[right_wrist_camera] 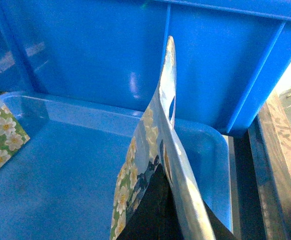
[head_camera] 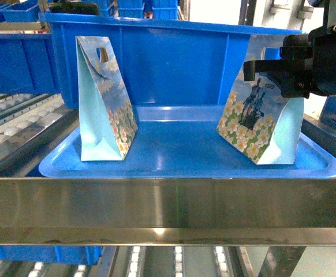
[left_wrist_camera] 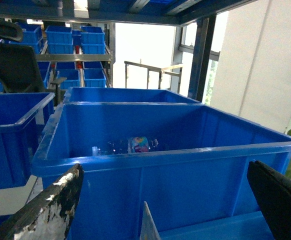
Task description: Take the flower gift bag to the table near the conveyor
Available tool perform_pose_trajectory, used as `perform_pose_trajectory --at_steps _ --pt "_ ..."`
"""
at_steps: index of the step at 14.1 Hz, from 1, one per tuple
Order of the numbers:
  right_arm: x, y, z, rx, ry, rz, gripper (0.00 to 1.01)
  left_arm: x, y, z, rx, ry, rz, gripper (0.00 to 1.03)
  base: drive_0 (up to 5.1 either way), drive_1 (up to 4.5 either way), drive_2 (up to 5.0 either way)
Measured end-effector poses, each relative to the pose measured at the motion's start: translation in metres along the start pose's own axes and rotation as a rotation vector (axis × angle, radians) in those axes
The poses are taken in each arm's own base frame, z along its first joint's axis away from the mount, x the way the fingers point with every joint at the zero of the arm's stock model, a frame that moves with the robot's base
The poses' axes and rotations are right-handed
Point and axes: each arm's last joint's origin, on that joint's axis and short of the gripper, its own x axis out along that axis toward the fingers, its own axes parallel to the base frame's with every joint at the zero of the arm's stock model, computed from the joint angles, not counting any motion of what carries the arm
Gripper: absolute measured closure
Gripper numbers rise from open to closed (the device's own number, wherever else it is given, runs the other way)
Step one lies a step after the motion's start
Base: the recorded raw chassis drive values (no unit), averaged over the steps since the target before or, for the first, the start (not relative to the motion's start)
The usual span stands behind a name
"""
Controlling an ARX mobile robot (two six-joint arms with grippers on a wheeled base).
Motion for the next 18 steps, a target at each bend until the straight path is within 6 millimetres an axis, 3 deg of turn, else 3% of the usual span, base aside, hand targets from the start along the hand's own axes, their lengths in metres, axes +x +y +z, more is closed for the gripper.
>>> perform_pose_trajectory --at_steps 5,9,14,18 --pt "-0.026 0.005 0.007 -0.004 -0.090 0.012 0.99 0.000 0.000 0.000 0.000 0.000 0.000 0.05 0.0 0.00 0.0" --pt "-0.083 0.002 0.019 -0.012 -0.232 -0.022 0.99 0.000 0.000 0.000 0.000 0.000 -0.001 0.05 0.0 0.00 0.0" --pt "-0.161 -0.026 -0.007 -0.048 -0.337 -0.181 0.99 0.000 0.000 0.000 0.000 0.000 -0.001 0.05 0.0 0.00 0.0" --pt "-0.195 -0.034 -0.035 -0.042 -0.352 -0.281 0.99 0.000 0.000 0.000 0.000 0.000 -0.001 0.05 0.0 0.00 0.0"
